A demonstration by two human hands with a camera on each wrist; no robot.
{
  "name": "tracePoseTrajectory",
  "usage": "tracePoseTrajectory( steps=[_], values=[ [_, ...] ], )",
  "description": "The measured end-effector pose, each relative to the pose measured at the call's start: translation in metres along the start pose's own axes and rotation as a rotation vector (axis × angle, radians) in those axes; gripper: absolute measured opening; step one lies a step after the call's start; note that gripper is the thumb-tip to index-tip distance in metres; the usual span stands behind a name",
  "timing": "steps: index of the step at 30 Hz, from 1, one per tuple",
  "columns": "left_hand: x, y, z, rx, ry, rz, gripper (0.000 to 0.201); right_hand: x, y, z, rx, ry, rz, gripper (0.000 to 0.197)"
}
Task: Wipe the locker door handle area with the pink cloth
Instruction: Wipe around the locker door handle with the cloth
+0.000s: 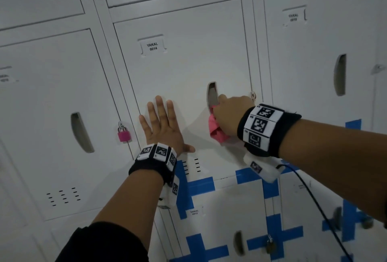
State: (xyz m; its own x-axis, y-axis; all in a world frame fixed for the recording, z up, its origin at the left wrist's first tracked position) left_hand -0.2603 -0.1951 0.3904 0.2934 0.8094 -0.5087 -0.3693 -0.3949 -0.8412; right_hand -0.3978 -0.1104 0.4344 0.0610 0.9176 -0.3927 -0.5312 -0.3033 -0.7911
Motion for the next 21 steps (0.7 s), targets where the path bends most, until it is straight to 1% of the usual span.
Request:
tracePoseTrajectory(
  steps=[3,8,12,14,17,18,19,21],
  values=[
    [0.000,0.000,0.000,0.000,0.005,-0.005,0.156,0.002,0.010,-0.006,-0.033,0.002,-0.049,0.035],
    [0.000,0.000,0.000,-0.002,0.016,-0.014,0.157,0.004,0.023,0.002,-0.244,0.004,-0.112,0.038],
    [0.000,0.000,-0.001,-0.009,0.005,-0.030,0.157,0.008,0.033,-0.005,-0.385,-0.003,-0.137,0.043],
    [0.001,0.001,0.001,-0.013,0.007,-0.039,0.156,0.017,0.043,-0.007,-0.434,-0.005,-0.101,0.044],
    [0.001,0.000,-0.002,-0.020,0.010,-0.033,0.155,0.032,0.057,-0.001,-0.437,0.043,-0.037,0.033],
    [0.000,-0.001,-0.002,-0.019,0.011,-0.031,0.155,0.036,0.059,0.003,-0.440,0.060,-0.015,0.033],
    [0.000,-0.001,-0.003,-0.019,0.011,-0.028,0.155,0.039,0.057,0.008,-0.447,0.074,0.025,0.035],
    [0.000,-0.001,-0.004,-0.024,0.009,-0.020,0.155,0.037,0.045,0.021,-0.468,0.094,0.151,0.046]
  ],
)
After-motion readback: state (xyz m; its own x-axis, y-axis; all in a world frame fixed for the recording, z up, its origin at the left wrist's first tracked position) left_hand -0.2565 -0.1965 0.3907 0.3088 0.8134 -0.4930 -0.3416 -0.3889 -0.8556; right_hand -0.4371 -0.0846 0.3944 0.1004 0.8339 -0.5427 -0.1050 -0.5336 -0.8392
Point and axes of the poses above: each hand's wrist, its own x-axis away from the middle knuckle, its own y-axis out of the palm, z = x × y, the point moved 7 cm from there along -x, towards the middle knuckle, and after that the axes turned 10 degrees about x, right-handed, at the moved point
